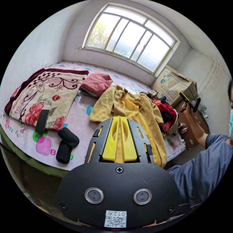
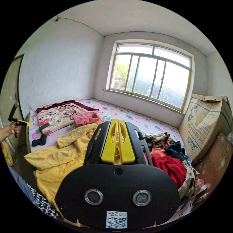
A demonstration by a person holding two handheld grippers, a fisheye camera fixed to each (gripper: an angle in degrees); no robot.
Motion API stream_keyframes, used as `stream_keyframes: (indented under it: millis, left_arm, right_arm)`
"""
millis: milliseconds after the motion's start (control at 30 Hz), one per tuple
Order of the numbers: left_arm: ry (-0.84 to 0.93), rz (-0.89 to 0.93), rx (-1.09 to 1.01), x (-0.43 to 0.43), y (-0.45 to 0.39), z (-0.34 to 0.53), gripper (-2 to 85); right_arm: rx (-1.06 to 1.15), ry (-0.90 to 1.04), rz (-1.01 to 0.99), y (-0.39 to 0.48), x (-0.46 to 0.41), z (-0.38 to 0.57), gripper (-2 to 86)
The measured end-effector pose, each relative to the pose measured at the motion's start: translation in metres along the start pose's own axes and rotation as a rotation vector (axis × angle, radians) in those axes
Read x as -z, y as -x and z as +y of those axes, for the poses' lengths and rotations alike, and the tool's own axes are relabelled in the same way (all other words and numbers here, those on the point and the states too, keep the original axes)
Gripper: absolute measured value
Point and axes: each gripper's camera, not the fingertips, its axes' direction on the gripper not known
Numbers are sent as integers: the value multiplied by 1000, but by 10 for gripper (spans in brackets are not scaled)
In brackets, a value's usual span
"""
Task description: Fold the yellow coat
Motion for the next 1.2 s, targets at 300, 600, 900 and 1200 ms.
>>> stream_keyframes:
  millis: [300, 600, 900, 1200]
  left_arm:
    - [179, -106, 132, 25, 56, 187, 3]
    - [130, -132, 234, 70, 82, 245, 3]
    - [108, -114, 280, 65, 101, 259, 9]
    - [12, -43, 244, 30, 101, 187, 89]
  right_arm:
    - [646, 156, -463, 438, 51, 127, 94]
    - [1415, 140, -458, 658, 37, 185, 137]
    - [1345, 324, -585, 646, 37, 31, 26]
    - [1018, 440, -598, 556, 27, -177, 18]
